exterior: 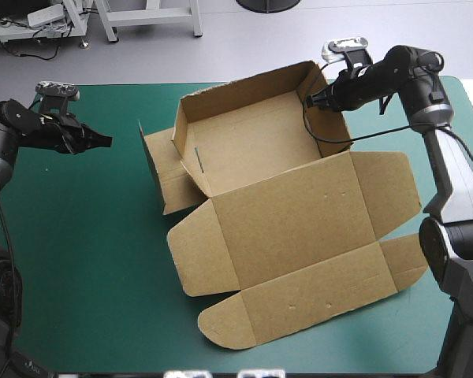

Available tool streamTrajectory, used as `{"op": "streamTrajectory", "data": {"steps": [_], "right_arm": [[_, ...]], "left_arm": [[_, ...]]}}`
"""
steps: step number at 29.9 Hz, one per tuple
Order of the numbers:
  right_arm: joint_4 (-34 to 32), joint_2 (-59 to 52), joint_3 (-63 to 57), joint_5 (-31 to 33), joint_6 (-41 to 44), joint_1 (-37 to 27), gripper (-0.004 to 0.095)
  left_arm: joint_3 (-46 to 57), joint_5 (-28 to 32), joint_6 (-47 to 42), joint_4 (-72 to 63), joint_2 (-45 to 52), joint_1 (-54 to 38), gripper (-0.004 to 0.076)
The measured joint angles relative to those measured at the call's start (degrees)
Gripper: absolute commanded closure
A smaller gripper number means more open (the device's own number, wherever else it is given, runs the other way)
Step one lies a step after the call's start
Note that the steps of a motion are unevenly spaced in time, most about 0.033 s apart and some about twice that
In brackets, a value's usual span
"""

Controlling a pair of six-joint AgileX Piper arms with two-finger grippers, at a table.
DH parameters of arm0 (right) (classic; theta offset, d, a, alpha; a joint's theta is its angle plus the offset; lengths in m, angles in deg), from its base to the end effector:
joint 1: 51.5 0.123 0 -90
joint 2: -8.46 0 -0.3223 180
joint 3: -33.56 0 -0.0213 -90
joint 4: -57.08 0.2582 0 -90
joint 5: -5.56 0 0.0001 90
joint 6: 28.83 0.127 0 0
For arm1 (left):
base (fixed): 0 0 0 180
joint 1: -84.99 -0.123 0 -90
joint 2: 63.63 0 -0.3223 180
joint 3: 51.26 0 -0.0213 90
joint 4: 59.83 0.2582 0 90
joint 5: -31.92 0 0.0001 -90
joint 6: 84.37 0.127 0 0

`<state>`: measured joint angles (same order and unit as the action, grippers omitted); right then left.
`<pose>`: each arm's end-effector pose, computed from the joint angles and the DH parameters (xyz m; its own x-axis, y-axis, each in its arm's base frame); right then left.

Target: Fold the box

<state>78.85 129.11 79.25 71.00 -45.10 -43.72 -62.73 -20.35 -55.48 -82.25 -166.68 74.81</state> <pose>0.4766 0.1084 0.3979 -0.6983 -0.2086 -0.6848 -0.4341 0.8841 0.1733 0.4069 0.0341 0.3561 -0.7426 0.1128 -0.6602 0.2113 0.9748 -0.0711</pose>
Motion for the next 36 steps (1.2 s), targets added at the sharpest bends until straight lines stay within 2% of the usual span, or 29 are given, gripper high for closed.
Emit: {"op": "streamTrajectory", "data": {"steps": [5,8,16,22,26,36], "right_arm": [[-2.79,0.00,8.38,5.21,1.25,0.00,0.0931],[-3.17,0.00,13.16,5.82,1.77,0.00,0.0931],[-3.74,0.00,25.51,5.82,4.13,0.00,0.0931],[-3.40,-0.37,29.49,5.87,5.34,0.00,0.0932],[-1.96,-0.47,29.53,5.87,5.55,0.00,0.0931],[-1.21,-0.47,29.53,5.87,5.85,0.00,0.0931]], "left_arm": [[0.00,6.31,-1.31,-2.75,0.00,0.00,0.0729],[0.00,8.40,-1.31,-6.59,-0.27,0.00,0.0729],[0.00,6.95,2.28,-16.79,-3.06,-0.05,0.0729],[0.00,3.72,10.88,-31.30,-3.66,-0.05,0.0729],[0.00,-0.81,16.69,-41.49,-3.66,-0.05,0.0729],[0.00,-12.65,20.06,-53.42,-3.66,-0.05,0.0729]]}}
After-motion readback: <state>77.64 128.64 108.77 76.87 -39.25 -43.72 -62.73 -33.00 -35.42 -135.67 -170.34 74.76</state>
